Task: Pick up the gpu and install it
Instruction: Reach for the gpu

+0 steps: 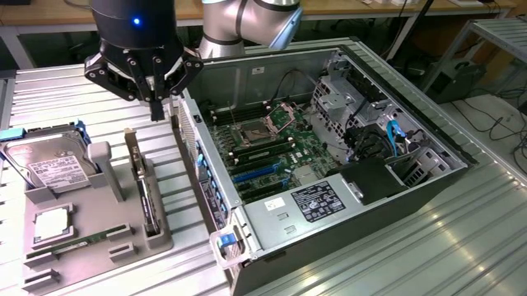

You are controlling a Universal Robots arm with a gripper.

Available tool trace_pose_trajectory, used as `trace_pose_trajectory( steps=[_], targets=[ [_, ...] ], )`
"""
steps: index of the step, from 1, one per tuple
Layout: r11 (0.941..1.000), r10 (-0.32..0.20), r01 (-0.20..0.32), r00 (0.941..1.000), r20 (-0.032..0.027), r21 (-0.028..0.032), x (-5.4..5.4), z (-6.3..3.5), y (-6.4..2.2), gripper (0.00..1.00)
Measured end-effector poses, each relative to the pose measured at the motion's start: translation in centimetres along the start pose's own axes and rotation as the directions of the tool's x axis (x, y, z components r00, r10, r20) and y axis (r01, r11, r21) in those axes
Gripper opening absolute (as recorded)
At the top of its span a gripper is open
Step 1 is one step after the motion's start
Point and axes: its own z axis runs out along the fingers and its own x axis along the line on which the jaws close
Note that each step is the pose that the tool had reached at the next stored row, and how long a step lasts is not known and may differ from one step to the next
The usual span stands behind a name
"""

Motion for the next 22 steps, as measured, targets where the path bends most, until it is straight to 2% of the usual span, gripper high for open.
trace_pose_trajectory(
  steps=[22],
  targets=[
    [1.0000, -0.001, 0.001, 1.0000, 0.0000, 0.0000, 3.1, -0.11, -1.08, 0.11]
  ],
)
